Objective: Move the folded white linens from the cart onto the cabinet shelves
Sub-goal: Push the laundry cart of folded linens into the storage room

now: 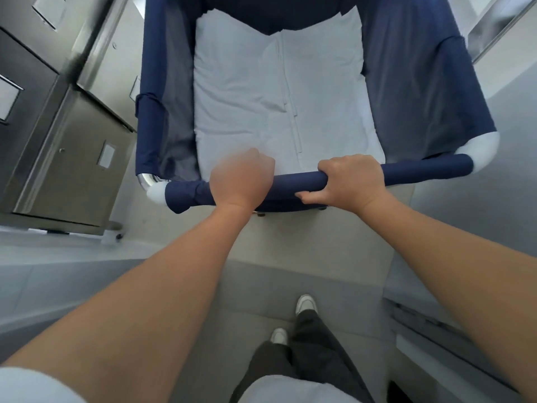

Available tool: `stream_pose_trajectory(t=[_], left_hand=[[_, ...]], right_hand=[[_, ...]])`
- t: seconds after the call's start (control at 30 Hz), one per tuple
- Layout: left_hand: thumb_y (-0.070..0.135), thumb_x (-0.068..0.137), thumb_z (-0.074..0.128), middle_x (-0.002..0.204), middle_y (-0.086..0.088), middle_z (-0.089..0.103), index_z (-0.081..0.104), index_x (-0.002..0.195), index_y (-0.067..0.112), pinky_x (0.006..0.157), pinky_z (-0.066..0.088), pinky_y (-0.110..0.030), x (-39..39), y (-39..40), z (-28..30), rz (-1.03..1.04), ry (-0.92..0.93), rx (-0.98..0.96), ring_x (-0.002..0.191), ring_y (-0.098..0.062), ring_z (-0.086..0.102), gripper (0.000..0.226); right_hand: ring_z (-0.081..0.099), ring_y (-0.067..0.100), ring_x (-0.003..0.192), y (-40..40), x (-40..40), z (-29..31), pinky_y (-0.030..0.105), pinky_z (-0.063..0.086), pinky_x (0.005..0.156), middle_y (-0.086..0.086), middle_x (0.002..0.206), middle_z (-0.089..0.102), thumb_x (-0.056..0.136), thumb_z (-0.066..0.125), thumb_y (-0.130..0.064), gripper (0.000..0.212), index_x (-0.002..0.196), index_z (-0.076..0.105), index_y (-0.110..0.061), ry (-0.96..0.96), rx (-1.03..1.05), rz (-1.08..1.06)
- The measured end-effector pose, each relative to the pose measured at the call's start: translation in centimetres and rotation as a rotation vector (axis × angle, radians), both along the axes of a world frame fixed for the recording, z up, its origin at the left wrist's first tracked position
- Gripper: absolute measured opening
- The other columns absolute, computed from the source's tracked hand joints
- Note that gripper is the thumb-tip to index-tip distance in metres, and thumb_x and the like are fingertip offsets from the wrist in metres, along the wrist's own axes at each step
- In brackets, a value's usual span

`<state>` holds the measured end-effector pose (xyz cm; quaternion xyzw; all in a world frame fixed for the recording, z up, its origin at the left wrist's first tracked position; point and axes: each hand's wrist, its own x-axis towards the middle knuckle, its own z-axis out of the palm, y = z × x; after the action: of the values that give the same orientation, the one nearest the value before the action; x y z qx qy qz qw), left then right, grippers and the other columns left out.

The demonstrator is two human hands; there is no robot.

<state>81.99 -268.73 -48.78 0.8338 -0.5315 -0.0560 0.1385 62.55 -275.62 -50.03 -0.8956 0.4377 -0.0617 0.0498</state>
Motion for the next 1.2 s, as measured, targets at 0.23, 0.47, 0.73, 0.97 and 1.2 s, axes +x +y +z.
stream_pose_trajectory(t=[0.23,0.47,0.73,0.97,1.2], left_hand=[[0.028,0.095,0.044,0.049,0.005,0.032,0.039,0.064,0.015,0.051,0.016,-0.033,2.9,-7.9,0.0,0.004,-0.003,0.0,0.054,-0.029,0.04,0.034],[0.03,0.095,0.042,0.05,0.005,0.034,0.038,0.064,0.017,0.048,0.013,-0.032,6.3,-15.8,-0.1,0.013,0.0,0.035,0.055,-0.028,0.041,0.034],[0.029,0.095,0.041,0.05,0.004,0.033,0.03,0.06,0.02,0.049,0.013,-0.032,9.6,-24.2,-0.3,0.047,-0.012,0.037,0.053,-0.027,0.037,0.038],[0.032,0.089,0.031,0.048,0.002,0.034,0.039,0.062,0.013,0.05,0.023,-0.034,12.0,-30.9,-0.8,0.102,-0.038,-0.018,0.051,-0.029,0.036,0.034],[0.031,0.087,0.029,0.047,0.001,0.033,0.042,0.063,0.011,0.049,0.023,-0.034,14.5,-37.3,-1.1,0.139,-0.067,-0.029,0.049,-0.028,0.033,0.034]], right_hand=[[0.039,0.02,0.044,-8.1,3.0,0.1,0.024,0.018,0.047,-0.01,0.046,0.031,0.059,0.03,-0.086,0.064,0.054,0.028,-0.022,0.026,0.041,0.021],[0.038,0.017,0.047,-16.3,6.5,0.4,0.026,0.018,0.048,-0.008,0.048,0.036,0.055,0.026,-0.088,0.067,0.055,0.031,-0.021,0.052,0.071,0.03],[0.035,0.016,0.045,-25.2,10.1,0.5,0.026,0.019,0.047,-0.008,0.047,0.035,0.055,0.028,-0.088,0.068,0.054,0.031,-0.02,0.051,0.083,0.056],[0.029,0.014,0.042,-32.5,12.7,0.4,0.026,0.02,0.046,-0.008,0.045,0.032,0.065,0.051,-0.082,0.066,0.054,0.029,-0.02,0.056,0.095,0.114],[0.028,0.012,0.043,-39.6,15.7,1.1,0.027,0.021,0.047,-0.006,0.048,0.036,0.07,0.058,-0.077,0.065,0.057,0.035,-0.018,0.109,0.122,0.137]])
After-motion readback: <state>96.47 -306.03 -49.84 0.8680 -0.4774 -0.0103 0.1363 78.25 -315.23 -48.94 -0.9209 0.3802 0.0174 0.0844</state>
